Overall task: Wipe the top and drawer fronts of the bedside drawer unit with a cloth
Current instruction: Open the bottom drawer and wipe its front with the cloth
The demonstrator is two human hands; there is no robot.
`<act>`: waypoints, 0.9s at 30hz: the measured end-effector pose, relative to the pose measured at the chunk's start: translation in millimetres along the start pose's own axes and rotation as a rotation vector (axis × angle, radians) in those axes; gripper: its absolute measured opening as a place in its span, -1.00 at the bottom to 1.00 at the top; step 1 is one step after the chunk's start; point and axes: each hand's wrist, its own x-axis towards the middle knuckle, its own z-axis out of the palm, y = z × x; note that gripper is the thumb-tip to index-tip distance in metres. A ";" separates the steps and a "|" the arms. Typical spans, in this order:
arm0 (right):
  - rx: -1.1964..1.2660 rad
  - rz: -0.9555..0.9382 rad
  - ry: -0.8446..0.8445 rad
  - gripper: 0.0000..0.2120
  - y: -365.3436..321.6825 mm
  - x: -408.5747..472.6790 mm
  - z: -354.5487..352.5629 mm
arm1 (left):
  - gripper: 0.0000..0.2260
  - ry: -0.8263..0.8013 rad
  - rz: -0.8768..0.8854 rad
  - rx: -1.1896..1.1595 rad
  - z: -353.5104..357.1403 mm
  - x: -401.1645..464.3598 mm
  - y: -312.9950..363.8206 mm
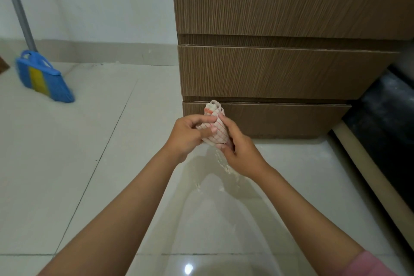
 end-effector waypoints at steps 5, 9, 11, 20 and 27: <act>0.236 0.039 -0.014 -0.43 3.4 1.0 4.3 | -0.80 -0.002 -0.085 -0.176 -1.0 -1.6 3.6; 0.389 0.105 0.058 -0.50 -0.8 0.0 7.1 | -0.79 -0.025 -0.110 -0.295 -0.4 -3.7 6.3; 0.450 0.138 0.096 -0.51 -2.9 -1.7 8.8 | -0.78 -0.024 -0.120 -0.342 -0.8 -4.5 6.3; 0.763 0.209 0.185 -0.53 -8.5 -3.6 18.9 | -0.78 0.052 -0.095 -0.426 -7.5 -7.5 -0.5; 0.535 0.218 0.347 -0.68 4.4 -3.3 20.8 | -0.66 0.086 -0.110 -0.164 -20.0 -5.6 -12.6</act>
